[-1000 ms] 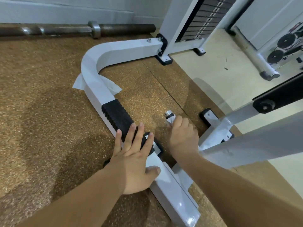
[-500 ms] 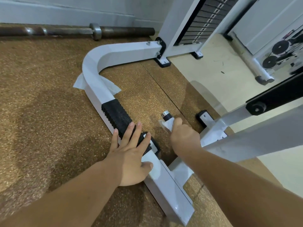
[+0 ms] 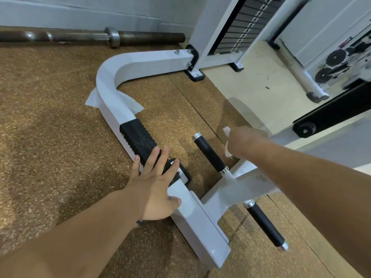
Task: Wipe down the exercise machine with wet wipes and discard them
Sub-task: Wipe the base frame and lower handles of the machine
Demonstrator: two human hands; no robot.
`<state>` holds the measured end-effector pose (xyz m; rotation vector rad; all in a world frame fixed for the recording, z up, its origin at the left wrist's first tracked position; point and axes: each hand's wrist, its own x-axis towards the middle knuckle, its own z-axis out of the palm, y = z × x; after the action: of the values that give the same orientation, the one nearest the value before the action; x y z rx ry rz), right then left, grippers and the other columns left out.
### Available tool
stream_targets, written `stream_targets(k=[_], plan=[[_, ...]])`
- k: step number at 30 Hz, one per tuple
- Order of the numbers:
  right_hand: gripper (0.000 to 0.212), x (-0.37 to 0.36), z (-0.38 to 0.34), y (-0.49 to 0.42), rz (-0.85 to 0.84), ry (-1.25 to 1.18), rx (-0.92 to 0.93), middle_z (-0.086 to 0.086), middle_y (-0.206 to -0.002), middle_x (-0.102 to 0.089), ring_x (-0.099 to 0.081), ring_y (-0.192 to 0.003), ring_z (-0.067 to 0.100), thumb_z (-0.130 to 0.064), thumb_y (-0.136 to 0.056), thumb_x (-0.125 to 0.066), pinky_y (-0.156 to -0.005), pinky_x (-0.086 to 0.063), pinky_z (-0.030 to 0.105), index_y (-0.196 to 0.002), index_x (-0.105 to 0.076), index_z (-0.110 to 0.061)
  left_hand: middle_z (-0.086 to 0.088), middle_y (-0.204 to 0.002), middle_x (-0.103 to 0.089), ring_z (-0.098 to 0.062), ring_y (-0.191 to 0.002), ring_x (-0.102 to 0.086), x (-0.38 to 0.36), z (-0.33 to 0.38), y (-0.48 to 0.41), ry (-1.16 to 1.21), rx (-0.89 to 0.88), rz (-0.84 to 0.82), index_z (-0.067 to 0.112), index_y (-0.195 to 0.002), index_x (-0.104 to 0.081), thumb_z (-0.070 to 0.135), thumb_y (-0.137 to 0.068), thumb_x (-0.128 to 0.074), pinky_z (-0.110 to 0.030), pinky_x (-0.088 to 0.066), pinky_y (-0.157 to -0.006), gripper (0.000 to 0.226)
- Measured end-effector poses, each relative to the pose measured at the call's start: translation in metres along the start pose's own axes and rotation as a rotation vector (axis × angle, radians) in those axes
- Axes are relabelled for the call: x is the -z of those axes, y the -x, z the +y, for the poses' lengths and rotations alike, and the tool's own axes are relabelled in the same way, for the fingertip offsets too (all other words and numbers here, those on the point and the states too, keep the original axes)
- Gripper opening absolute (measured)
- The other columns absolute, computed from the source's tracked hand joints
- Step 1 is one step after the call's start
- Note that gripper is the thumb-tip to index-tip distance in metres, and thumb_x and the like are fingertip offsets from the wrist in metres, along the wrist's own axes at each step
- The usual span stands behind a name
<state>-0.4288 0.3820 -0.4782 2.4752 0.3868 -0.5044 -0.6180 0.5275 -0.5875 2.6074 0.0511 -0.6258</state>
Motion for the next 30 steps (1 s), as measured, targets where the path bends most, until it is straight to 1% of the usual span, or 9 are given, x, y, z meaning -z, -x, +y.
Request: stream_targets(k=[3, 6, 8, 12, 18, 22, 26, 28, 30], plan=[[0.042, 0.003, -0.02, -0.022, 0.058, -0.589, -0.135, 0.006, -0.1, -0.058, -0.059, -0.086, 0.023, -0.011, -0.104, -0.05, -0.061, -0.044, 0.029, -0.146, -0.05, -0.007, 0.005, -0.147, 0.058, -0.019, -0.133, 0.057, -0.002, 0.002, -0.001, -0.011, 0.01, 0.01, 0.039, -0.155, 0.027, 0.067, -0.091, -0.044, -0.058, 0.026, -0.116, 0.099], [0.041, -0.013, -0.064, -0.014, 0.019, -0.899, -0.022, 0.01, -0.109, -0.061, -0.064, -0.089, 0.023, -0.01, -0.105, -0.05, -0.063, -0.043, 0.028, -0.146, -0.046, -0.005, 0.004, -0.147, 0.058, -0.02, -0.132, 0.057, 0.0, 0.003, -0.001, -0.04, 0.013, -0.01, 0.039, -0.154, 0.028, 0.068, -0.091, -0.042, -0.06, 0.024, -0.116, 0.099], [0.035, -0.027, -0.076, -0.011, 0.093, -0.793, 0.066, 0.013, -0.118, -0.063, -0.065, -0.106, 0.031, -0.014, -0.104, -0.053, -0.075, -0.045, 0.034, -0.137, -0.051, -0.005, 0.004, -0.148, 0.057, -0.021, -0.133, 0.057, 0.0, 0.003, -0.002, -0.035, 0.011, -0.008, 0.039, -0.154, 0.028, 0.066, -0.092, -0.042, -0.06, 0.024, -0.116, 0.098], [0.031, -0.048, -0.063, -0.003, 0.188, -0.515, 0.082, 0.013, -0.117, -0.064, -0.062, -0.099, 0.03, -0.009, -0.1, -0.058, -0.074, -0.046, 0.037, -0.129, -0.049, -0.007, 0.003, -0.148, 0.057, -0.021, -0.133, 0.057, 0.0, 0.002, 0.0, -0.032, 0.01, -0.016, 0.039, -0.154, 0.028, 0.065, -0.092, -0.043, -0.06, 0.025, -0.115, 0.098], [0.045, -0.052, -0.042, 0.031, -0.089, -0.022, 0.046, 0.004, -0.113, -0.067, -0.067, -0.105, 0.023, -0.015, -0.101, -0.062, -0.093, -0.058, 0.038, -0.145, -0.054, -0.012, 0.003, -0.148, 0.056, -0.022, -0.133, 0.056, 0.002, 0.004, 0.0, -0.026, 0.018, -0.011, 0.038, -0.155, 0.027, 0.064, -0.093, -0.045, -0.06, 0.026, -0.116, 0.098], [0.016, -0.018, -0.021, 0.023, -0.055, -0.048, 0.035, 0.003, -0.089, -0.064, -0.06, -0.075, 0.021, -0.012, -0.097, -0.055, -0.068, -0.049, 0.037, -0.109, -0.065, -0.011, 0.003, -0.148, 0.056, -0.022, -0.133, 0.056, 0.003, 0.006, 0.0, -0.02, 0.024, -0.029, 0.038, -0.155, 0.027, 0.062, -0.093, -0.046, -0.06, 0.025, -0.116, 0.099], [0.034, -0.015, -0.035, 0.0, 0.193, -0.711, 0.091, 0.009, -0.123, -0.067, -0.064, -0.104, 0.031, -0.008, -0.1, -0.05, -0.078, -0.048, 0.038, -0.134, -0.055, -0.01, 0.002, -0.149, 0.056, -0.023, -0.134, 0.055, 0.006, 0.007, 0.002, -0.034, 0.023, -0.039, 0.036, -0.155, 0.027, 0.062, -0.094, -0.045, -0.059, 0.025, -0.116, 0.098], [0.052, -0.048, -0.059, 0.008, 0.156, -0.648, 0.146, 0.014, -0.142, -0.057, -0.056, -0.128, 0.035, -0.004, -0.101, -0.05, -0.101, -0.049, 0.04, -0.151, -0.037, -0.005, 0.002, -0.15, 0.055, -0.023, -0.136, 0.053, 0.006, 0.007, 0.002, -0.036, 0.025, -0.016, 0.035, -0.156, 0.026, 0.063, -0.094, -0.045, -0.059, 0.025, -0.116, 0.098], [0.071, -0.084, -0.074, 0.014, 0.237, -0.363, 0.118, 0.025, -0.17, -0.014, -0.016, -0.158, 0.037, -0.007, -0.104, -0.043, -0.128, -0.021, 0.039, -0.162, -0.004, 0.005, 0.001, -0.152, 0.053, -0.024, -0.137, 0.052, 0.006, 0.007, 0.002, -0.037, 0.023, -0.004, 0.035, -0.157, 0.024, 0.063, -0.094, -0.046, -0.06, 0.025, -0.116, 0.098]])
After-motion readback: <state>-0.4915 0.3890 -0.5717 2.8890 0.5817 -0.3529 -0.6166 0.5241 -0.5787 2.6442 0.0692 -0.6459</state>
